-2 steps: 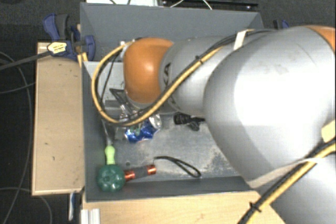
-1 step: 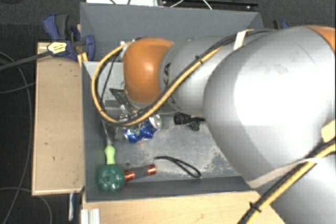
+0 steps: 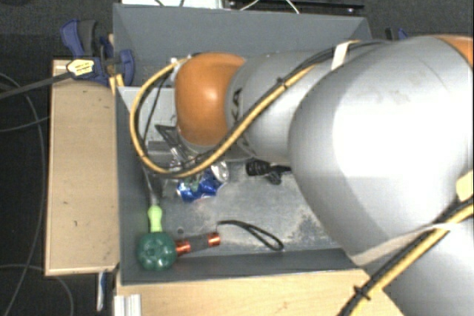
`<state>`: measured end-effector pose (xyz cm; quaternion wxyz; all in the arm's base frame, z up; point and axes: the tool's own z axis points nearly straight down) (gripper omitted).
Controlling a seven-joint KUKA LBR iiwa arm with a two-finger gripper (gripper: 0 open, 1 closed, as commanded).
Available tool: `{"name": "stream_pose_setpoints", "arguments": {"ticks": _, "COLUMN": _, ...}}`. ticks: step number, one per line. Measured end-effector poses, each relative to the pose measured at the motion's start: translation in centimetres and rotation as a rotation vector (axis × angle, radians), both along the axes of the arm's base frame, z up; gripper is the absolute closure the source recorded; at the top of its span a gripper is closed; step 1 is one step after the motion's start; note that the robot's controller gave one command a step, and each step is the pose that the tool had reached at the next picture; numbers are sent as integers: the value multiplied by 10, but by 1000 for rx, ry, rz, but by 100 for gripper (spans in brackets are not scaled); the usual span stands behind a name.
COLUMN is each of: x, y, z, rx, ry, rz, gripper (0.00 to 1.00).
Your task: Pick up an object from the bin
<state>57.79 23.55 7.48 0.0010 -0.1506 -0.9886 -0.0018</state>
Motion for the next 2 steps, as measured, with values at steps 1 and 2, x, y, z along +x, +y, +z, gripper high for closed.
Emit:
{"name": "stream_pose_setpoints", "arguments": {"ticks": 1, "x": -1, "y": 0, "z": 26, "rx": -1, "ry": 4, "rz": 0, "gripper": 100}}
{"name": "stream_pose_setpoints", "arguments": {"ticks": 2, "x": 1, "y": 0, "z": 42, "rx": 2, "ry": -3, "rz": 0, "gripper": 100}}
